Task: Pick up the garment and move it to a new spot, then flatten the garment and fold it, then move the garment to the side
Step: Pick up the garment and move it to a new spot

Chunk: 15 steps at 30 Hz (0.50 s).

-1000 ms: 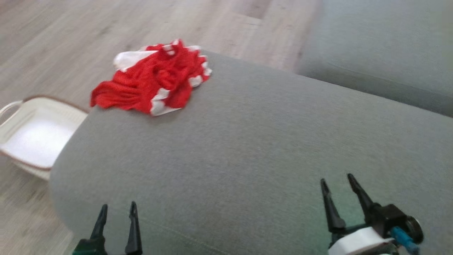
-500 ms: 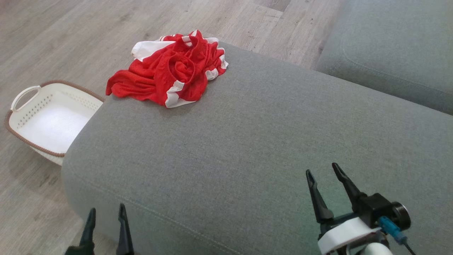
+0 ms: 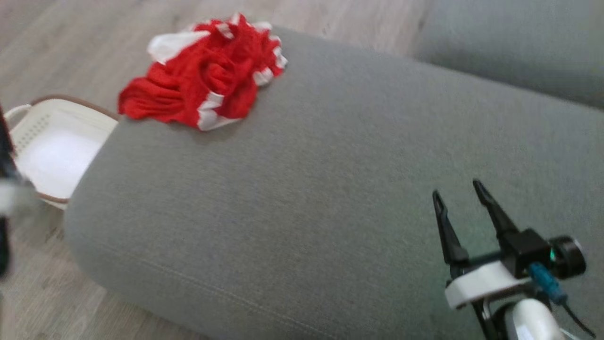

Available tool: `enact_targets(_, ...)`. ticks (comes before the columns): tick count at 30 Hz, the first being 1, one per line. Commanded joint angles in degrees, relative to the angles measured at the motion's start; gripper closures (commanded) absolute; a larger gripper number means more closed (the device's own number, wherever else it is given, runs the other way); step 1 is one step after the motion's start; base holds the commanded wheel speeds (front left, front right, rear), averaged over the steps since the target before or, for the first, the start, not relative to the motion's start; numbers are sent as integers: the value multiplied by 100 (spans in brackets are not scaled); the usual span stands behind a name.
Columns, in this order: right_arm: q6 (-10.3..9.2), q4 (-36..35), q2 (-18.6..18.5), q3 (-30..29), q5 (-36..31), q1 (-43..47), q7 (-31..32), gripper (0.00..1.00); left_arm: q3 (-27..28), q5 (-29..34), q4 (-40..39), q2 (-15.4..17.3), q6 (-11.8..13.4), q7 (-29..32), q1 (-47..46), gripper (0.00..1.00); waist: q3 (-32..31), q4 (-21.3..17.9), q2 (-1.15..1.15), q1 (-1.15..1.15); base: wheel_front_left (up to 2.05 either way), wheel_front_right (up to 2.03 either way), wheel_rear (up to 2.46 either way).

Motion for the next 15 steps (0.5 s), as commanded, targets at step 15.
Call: enact_targets(15,44,-1503,-135,-69,-672,-1124,611,0,-706,-361,3211,439,-1101,757,-3919,0,1803,-1263,0,-1,0,0,0)
